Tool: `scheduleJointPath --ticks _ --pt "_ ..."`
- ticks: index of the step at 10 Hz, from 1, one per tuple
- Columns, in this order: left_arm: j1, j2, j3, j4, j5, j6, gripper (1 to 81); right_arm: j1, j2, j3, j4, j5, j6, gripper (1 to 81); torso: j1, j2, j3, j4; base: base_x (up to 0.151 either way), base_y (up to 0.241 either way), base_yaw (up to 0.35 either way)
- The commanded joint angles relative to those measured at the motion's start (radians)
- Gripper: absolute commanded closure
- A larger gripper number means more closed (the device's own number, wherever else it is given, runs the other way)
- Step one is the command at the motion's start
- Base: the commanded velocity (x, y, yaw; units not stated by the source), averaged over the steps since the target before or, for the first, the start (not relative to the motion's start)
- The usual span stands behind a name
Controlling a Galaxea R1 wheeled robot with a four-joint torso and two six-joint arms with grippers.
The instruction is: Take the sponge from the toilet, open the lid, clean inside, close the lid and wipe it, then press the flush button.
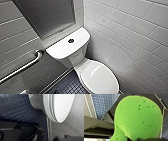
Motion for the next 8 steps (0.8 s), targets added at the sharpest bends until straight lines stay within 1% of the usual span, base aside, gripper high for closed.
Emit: scheduleJointPath --ticks 1,2,3,5,6,7,8 --pt "0.233 -0.074 0.051 0.272 0.02 0.016 1.0 -0.025 -0.047 0.035 -0.012 -0.086 0.007 81.1 0.0 0.0 0.0 0.0 0.0 0.0 0.0" --pt "0.291 -0.068 0.031 0.303 0.012 0.016 1.0 -0.032 -0.053 0.035 -0.007 -0.087 0.01 81.1 0.0 0.0 0.0 0.0 0.0 0.0 0.0" --pt "0.346 -0.062 0.021 0.343 0.004 0.016 1.0 -0.038 -0.059 0.038 -0.024 -0.089 0.009 81.1 0.0 0.0 0.0 0.0 0.0 0.0 0.0" --pt "0.452 -0.022 -0.029 0.435 -0.006 0.016 1.0 -0.03 -0.096 0.055 -0.049 -0.06 0.007 81.1 0.0 0.0 0.0 0.0 0.0 0.0 0.0" --pt "0.513 0.013 -0.083 0.479 -0.051 0.016 1.0 -0.021 -0.122 0.09 -0.047 0.006 0.007 81.1 0.0 0.0 0.0 0.0 0.0 0.0 0.0" --pt "0.566 0.05 -0.152 0.515 -0.088 0.016 1.0 -0.004 -0.172 0.159 -0.05 0.052 0.004 81.1 0.0 0.0 0.0 0.0 0.0 0.0 0.0" --pt "0.604 0.079 -0.204 0.536 -0.103 0.016 1.0 0.036 -0.222 0.224 -0.049 0.06 0.005 81.1 0.0 0.0 0.0 0.0 0.0 0.0 0.0"
